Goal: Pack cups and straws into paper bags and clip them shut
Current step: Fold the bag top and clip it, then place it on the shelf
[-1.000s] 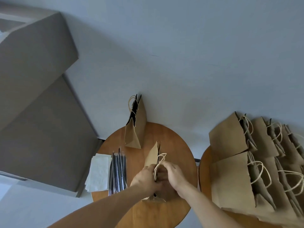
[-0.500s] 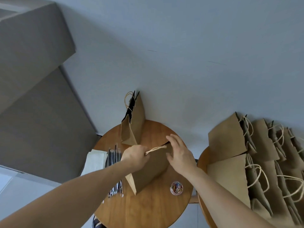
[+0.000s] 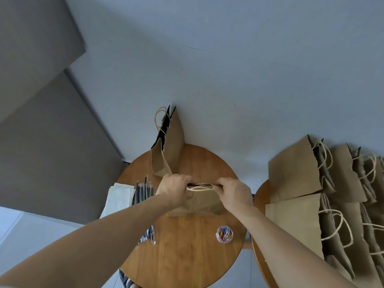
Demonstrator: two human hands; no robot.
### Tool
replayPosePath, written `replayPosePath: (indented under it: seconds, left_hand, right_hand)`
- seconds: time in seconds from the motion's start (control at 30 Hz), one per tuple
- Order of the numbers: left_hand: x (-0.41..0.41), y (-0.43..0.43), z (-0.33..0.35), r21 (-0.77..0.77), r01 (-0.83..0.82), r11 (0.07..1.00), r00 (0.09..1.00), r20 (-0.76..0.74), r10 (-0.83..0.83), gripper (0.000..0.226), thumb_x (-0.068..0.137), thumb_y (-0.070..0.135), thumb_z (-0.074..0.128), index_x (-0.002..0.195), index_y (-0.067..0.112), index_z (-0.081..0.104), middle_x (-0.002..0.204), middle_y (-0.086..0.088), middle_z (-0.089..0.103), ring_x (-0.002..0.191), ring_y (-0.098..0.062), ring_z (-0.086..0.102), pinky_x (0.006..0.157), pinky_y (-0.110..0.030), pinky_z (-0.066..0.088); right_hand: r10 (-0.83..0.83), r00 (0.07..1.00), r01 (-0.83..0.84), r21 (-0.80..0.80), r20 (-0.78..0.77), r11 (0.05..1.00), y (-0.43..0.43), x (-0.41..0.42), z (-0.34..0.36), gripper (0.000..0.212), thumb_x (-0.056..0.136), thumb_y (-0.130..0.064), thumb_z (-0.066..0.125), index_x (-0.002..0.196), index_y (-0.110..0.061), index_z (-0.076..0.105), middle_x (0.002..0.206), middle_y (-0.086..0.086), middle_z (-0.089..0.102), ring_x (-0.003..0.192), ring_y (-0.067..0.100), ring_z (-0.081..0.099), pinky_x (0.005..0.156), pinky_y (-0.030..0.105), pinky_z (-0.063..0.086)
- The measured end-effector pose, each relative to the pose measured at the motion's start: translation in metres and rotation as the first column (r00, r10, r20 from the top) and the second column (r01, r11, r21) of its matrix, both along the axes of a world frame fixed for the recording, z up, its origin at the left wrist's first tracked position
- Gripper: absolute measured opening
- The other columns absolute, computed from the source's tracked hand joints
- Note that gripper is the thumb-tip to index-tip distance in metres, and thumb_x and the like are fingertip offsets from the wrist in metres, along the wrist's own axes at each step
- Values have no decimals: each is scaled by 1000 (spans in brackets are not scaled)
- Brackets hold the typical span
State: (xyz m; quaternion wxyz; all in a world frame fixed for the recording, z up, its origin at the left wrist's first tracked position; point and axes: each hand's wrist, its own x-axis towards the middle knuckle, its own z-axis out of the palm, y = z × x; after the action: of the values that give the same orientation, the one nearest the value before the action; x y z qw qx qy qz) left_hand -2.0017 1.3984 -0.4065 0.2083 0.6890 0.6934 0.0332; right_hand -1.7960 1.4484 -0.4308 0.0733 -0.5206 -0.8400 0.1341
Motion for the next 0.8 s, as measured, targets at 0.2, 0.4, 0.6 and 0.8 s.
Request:
replayPosePath:
  seconds: [0.2, 0.4, 0.6, 0.8]
  left_hand:
    - [-2, 5, -13, 94, -68, 993, 996, 66, 62, 15, 96, 33, 58, 90, 23, 66, 73, 3, 65, 70, -16, 49, 92, -30, 38]
    - [-6, 17, -17, 92, -89, 992, 983, 169, 73, 26, 100, 37, 52, 88, 19, 67, 70, -2, 67, 68, -21, 56, 78, -27, 32]
    - [-8, 21, -27, 137, -86, 987, 984, 165, 63, 29, 100, 35, 53, 75, 20, 55, 66, -3, 64, 60, -18, 48, 75, -26, 25]
    - [-11, 15, -30, 133, -96, 986, 984, 165, 73, 28, 100, 36, 53, 78, 20, 60, 68, -2, 65, 62, -15, 49, 77, -25, 25]
  right_hand:
    - [-108, 964, 116, 18, -241, 993, -1, 9, -1, 25, 95, -30, 62, 117, -19, 65, 114, -6, 62, 81, 10, 64, 71, 29, 55]
    - [-540, 773, 473, -264, -333, 840, -31, 56, -67, 11, 100, -26, 53, 95, -22, 62, 95, 0, 69, 71, 2, 57, 61, 20, 50]
    - [-311, 924, 383, -570, 223, 727, -58, 62, -145, 18, 95, -23, 54, 90, -19, 72, 90, -5, 70, 80, 12, 64, 67, 27, 54]
    - [-343, 859, 504, -512, 380, 695, -66, 50, -155, 28, 90, -34, 55, 67, -20, 63, 64, -9, 62, 59, 7, 57, 49, 22, 39]
